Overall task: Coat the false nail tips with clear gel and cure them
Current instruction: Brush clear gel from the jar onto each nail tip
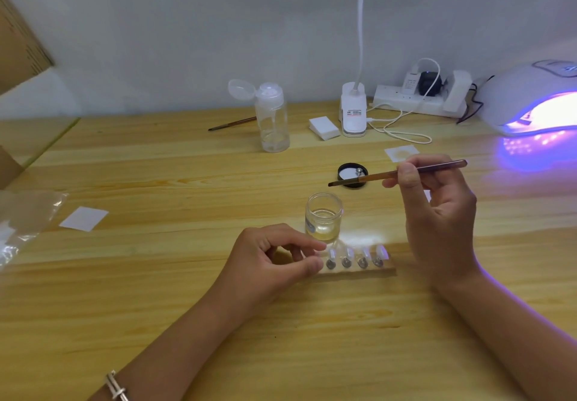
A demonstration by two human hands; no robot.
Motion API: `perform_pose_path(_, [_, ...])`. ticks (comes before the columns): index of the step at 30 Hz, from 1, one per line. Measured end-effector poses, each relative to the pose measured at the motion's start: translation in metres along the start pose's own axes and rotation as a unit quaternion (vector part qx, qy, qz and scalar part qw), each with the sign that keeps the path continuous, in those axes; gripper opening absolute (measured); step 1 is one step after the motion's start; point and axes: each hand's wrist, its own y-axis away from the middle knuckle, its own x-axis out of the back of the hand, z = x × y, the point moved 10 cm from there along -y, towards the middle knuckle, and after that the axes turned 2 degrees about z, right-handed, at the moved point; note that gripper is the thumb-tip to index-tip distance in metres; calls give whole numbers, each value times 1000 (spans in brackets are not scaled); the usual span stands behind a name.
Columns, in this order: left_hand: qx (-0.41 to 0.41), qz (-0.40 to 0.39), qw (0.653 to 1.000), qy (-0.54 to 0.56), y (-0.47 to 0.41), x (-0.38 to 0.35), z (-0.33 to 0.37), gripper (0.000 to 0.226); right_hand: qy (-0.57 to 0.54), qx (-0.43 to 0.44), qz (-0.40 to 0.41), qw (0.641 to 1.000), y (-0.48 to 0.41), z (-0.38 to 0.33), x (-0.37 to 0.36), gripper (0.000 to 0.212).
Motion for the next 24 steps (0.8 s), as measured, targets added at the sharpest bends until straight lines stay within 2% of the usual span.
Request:
perform_pose_path(9, [17,7,1000,21,-3,0,-6,16,-33,-10,15,999,3,-1,1,5])
perform_pose_path(16, [-5,17,1000,9,-3,1,-4,23,-38,15,-9,999,7,-10,-5,7])
perform_pose_path(20, [-10,14,1000,1,-3,1,-4,17,-19,20,-19,999,9,-11,-8,14])
perform_pose_path(24, [-11,18,1000,-5,-3,0,-5,13,-14,7,-27,1000,9,-7,-10,11])
